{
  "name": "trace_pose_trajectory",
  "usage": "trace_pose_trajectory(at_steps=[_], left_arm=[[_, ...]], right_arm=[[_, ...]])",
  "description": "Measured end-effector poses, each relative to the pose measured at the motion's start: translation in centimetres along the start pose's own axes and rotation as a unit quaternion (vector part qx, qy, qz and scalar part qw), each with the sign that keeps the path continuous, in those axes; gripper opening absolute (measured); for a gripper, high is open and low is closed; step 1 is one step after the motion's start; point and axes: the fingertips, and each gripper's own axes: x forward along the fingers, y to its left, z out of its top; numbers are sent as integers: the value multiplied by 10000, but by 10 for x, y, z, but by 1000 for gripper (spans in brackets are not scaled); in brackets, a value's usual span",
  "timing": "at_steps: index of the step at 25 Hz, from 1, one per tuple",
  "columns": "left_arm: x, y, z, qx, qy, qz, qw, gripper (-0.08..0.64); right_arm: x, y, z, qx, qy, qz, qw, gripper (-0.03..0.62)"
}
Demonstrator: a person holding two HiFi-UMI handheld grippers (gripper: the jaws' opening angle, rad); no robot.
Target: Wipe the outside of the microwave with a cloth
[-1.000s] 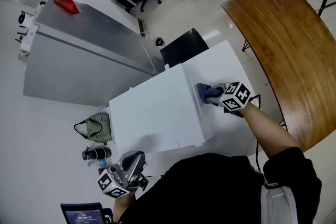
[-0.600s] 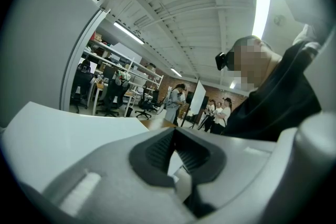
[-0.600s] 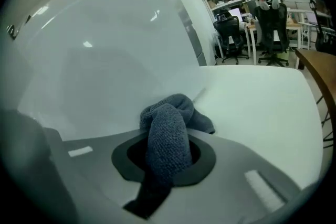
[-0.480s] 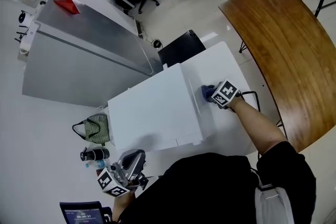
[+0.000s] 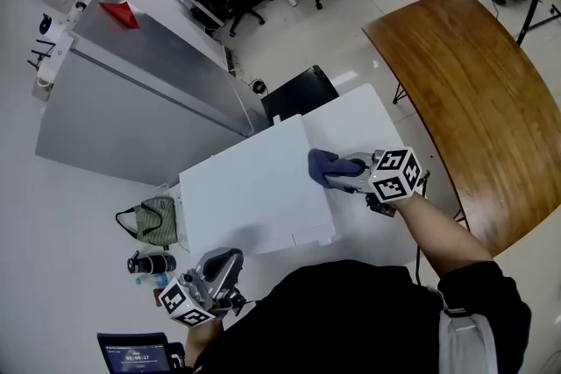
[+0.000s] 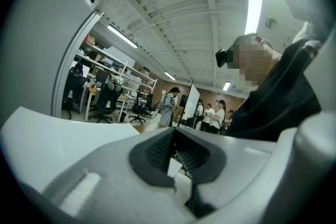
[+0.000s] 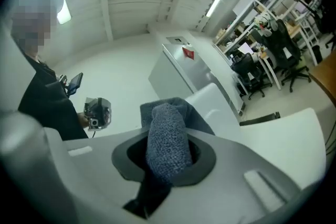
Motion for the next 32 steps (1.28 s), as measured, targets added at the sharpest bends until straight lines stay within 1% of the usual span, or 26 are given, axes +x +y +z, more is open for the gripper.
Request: trace_pose_trajectory(at_steps=[2, 4, 6, 7, 8, 9, 10, 12, 14, 15, 16, 17, 18, 19, 20, 21, 22, 23, 24, 25, 26, 27, 29, 32], left_arm=[[-2, 2, -4, -21, 56, 25, 10000, 3], [-9, 5, -13, -17, 181, 83, 9998, 3], [-15, 9, -20, 4, 223, 125, 9997, 3], [-16, 10, -21, -6, 238, 140, 9996, 3], [-16, 10, -22, -25, 257, 151, 9996, 2], [-15, 11, -23, -47, 280, 161, 9995, 3], [-14, 10, -24, -68, 307, 169, 9994, 3], [-14, 10, -26, -90, 342, 162, 9992, 3], [-11, 9, -26, -76, 348, 118, 9993, 3], [-8, 7, -23, -68, 326, 84, 9994, 3], [-3, 3, -19, -72, 273, 44, 9996, 3], [3, -1, -14, -82, 202, -5, 9998, 3], [6, -4, -11, -84, 152, -50, 9998, 3], [7, -5, -10, -75, 156, -74, 9998, 3], [5, -4, -12, -63, 207, -71, 9997, 3], [2, -3, -14, -50, 244, -61, 9997, 3], [1, -2, -13, -34, 214, -66, 9997, 3], [2, -2, -10, -21, 150, -87, 9998, 3], [4, -3, -7, -18, 98, -115, 9999, 3], [6, -5, -5, -16, 74, -143, 9999, 3], [6, -5, -6, -9, 78, -162, 9998, 3], [6, -6, -7, -5, 87, -171, 9998, 3], [9, -8, -5, -32, 68, -182, 9998, 3], [8, -7, -10, -61, 153, -171, 9997, 3]], right_arm=[[1, -24, -26, 286, 176, -165, 9993, 51], [3, -49, -62, 499, 546, -414, 9964, 51], [5, -72, -98, 649, 945, -681, 9911, 51], [5, -83, -113, 634, 1161, -827, 9878, 51], [6, -93, -127, 510, 1440, -996, 9832, 50], [7, -103, -142, 307, 1783, -1177, 9764, 49], [7, -111, -155, 77, 2154, -1346, 9672, 49], [6, -124, -178, -323, 2809, -1619, 9454, 49], [4, -134, -194, -624, 3336, -1847, 9223, 49], [4, -136, -198, -697, 3487, -1905, 9150, 49], [3, -136, -200, -682, 3530, -1913, 9133, 49], [1, -133, -196, -617, 3467, -1886, 9167, 51], [-2, -126, -185, -546, 3291, -1845, 9245, 51], [-7, -115, -166, -480, 2976, -1789, 9366, 51], [-12, -101, -139, -418, 2526, -1681, 9519, 51], [-16, -82, -108, -349, 1982, -1488, 9682, 51], [-19, -59, -76, -272, 1408, -1200, 9824, 51], [-20, -35, -46, -203, 881, -849, 9923, 51], [-20, -10, -22, -167, 481, -495, 9975, 51], [-17, 10, -8, -172, 249, -201, 9993, 51], [-14, 23, -3, -210, 166, -13, 9996, 51], [-11, 29, -4, -256, 169, 63, 9995, 51], [-6, 22, -16, -214, 228, 13, 9995, 51], [-6, -1, -45, 133, 368, -136, 9991, 51]])
